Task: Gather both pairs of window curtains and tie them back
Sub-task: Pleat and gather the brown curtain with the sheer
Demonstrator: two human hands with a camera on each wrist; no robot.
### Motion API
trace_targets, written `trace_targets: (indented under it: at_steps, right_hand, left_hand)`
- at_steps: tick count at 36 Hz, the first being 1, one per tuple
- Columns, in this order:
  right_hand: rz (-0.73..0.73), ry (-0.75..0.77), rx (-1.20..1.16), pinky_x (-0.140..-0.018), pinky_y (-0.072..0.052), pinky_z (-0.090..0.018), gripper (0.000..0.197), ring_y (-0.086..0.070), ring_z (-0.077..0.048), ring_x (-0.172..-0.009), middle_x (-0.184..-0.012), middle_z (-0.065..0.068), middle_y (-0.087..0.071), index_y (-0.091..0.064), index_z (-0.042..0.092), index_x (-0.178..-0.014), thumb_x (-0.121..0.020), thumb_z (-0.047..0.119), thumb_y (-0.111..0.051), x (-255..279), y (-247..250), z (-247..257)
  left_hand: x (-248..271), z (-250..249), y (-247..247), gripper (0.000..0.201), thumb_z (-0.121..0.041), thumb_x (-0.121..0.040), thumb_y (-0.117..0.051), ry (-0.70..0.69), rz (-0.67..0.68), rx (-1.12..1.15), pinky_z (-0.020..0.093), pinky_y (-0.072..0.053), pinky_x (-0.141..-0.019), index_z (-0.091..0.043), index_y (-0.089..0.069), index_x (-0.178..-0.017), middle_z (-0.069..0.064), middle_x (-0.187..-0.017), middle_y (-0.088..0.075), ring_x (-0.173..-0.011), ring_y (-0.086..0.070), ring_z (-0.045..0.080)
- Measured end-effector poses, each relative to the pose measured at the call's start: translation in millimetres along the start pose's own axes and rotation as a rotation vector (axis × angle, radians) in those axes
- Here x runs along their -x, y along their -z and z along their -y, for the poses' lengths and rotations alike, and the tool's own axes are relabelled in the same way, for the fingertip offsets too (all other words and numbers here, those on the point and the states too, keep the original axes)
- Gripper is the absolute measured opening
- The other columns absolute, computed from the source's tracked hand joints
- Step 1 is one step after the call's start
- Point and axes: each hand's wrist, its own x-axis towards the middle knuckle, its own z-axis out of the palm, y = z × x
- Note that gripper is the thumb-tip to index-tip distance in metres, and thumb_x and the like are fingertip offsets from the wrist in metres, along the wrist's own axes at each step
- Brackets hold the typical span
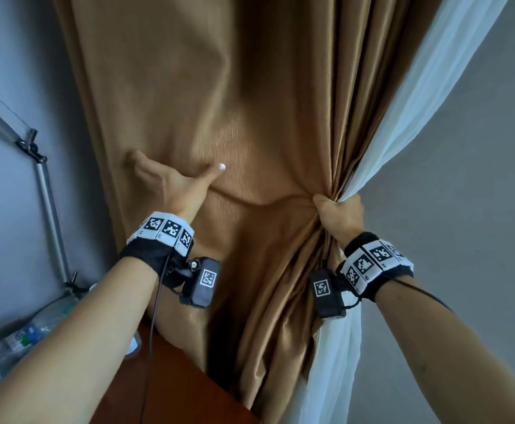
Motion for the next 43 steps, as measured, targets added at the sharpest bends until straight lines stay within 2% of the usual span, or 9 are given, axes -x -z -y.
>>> trace_targets:
  at_steps: [6, 12, 16, 18, 25, 30, 33, 37, 43]
  right_hand:
    - [0.014, 0.021, -0.023, -0.088, -0.05, -0.037, 0.031, -0.06, -0.032, -0.101, -0.104, -0.016, -0.063, -0.057, 0.003, -0.105, -0.081, 0.019, -0.067, 9, -4, 5]
    - [0.029, 0.037, -0.04, -0.089, -0.054, -0.043, 0.036, -0.062, -0.033, -0.097, -0.102, -0.019, -0.067, -0.06, -0.005, -0.103, -0.077, 0.019, -0.067, 15, -5, 6]
    - [0.043, 0.022, -0.031, -0.081, -0.057, -0.045, 0.035, -0.064, -0.032, -0.089, -0.092, -0.016, -0.067, -0.059, 0.002, -0.089, -0.068, 0.029, -0.066, 16, -5, 5]
    - [0.054, 0.011, -0.026, -0.083, -0.056, -0.044, 0.026, -0.063, -0.031, -0.091, -0.092, -0.013, -0.065, -0.054, 0.008, -0.083, -0.071, 0.027, -0.067, 18, -5, 7]
    - [0.12, 0.038, -0.137, -0.095, -0.051, -0.04, 0.013, -0.063, -0.026, -0.103, -0.097, -0.004, -0.067, -0.062, 0.018, -0.085, -0.073, 0.018, -0.066, 23, -7, 8]
    - [0.448, 0.006, -0.489, -0.101, -0.049, -0.043, 0.067, -0.066, -0.022, -0.11, -0.119, -0.008, -0.069, -0.059, 0.009, -0.129, -0.067, 0.029, -0.078, 26, -8, 2]
    - [0.408, 0.087, -0.395, -0.105, -0.045, -0.033, 0.091, -0.061, -0.01, -0.118, -0.129, 0.002, -0.064, -0.049, 0.016, -0.138, -0.06, 0.046, -0.085, 25, -13, 5]
    - [0.281, 0.115, -0.216, -0.101, -0.049, -0.034, 0.104, -0.064, -0.008, -0.11, -0.118, 0.007, -0.068, -0.056, 0.018, -0.128, -0.04, 0.061, -0.092, 20, -26, 3]
    - [0.052, 0.118, 0.001, -0.083, -0.055, -0.03, 0.036, -0.066, -0.019, -0.091, -0.093, -0.002, -0.069, -0.064, 0.011, -0.098, -0.069, 0.028, -0.077, 16, -27, 5]
  left_hand:
    - [-3, -2, -19, 0.153, -0.053, -0.046, -0.09, 0.097, 0.374, 0.146, 0.038, -0.031, -0.116, -0.023, 0.016, -0.151, -0.002, -0.159, -0.024, -0.141, -0.033, 0.013]
    - [-3, -12, -39, 0.14, -0.06, -0.044, -0.085, 0.061, 0.522, 0.047, 0.038, -0.037, -0.112, -0.018, -0.011, -0.155, -0.003, -0.151, -0.04, -0.133, -0.045, 0.013]
    - [13, -24, -52, 0.039, -0.033, -0.084, -0.071, -0.044, 0.531, 0.002, 0.042, -0.051, -0.095, -0.008, -0.064, -0.114, 0.008, -0.112, -0.069, -0.1, -0.065, 0.019]
    - [24, -29, -56, 0.024, -0.025, -0.093, -0.062, -0.119, 0.479, -0.004, 0.043, -0.049, -0.096, -0.002, -0.068, -0.098, 0.012, -0.111, -0.065, -0.099, -0.061, 0.022]
    - [71, -35, -62, 0.037, -0.033, -0.095, -0.057, -0.186, 0.559, 0.023, 0.04, -0.049, -0.087, 0.004, -0.059, -0.096, 0.016, -0.096, -0.064, -0.091, -0.06, 0.026]
    - [87, -19, -56, 0.033, -0.029, -0.094, -0.055, -0.177, 0.707, 0.044, 0.037, -0.047, -0.098, -0.007, -0.058, -0.118, 0.009, -0.113, -0.065, -0.11, -0.061, 0.023]
    - [97, 2, -54, 0.055, -0.022, -0.087, -0.049, -0.257, 0.794, -0.03, 0.031, -0.031, -0.113, -0.023, -0.044, -0.141, -0.007, -0.14, -0.048, -0.131, -0.042, 0.011]
    - [102, 17, -55, 0.05, -0.042, -0.074, -0.039, -0.17, 0.832, -0.096, 0.046, -0.048, -0.098, -0.024, -0.057, -0.117, 0.003, -0.113, -0.067, -0.108, -0.062, 0.021]
    - [88, -1, -51, 0.052, 0.0, -0.089, -0.051, -0.185, 1.009, -0.091, 0.027, -0.031, -0.114, -0.01, -0.048, -0.14, 0.002, -0.142, -0.052, -0.135, -0.043, 0.015]
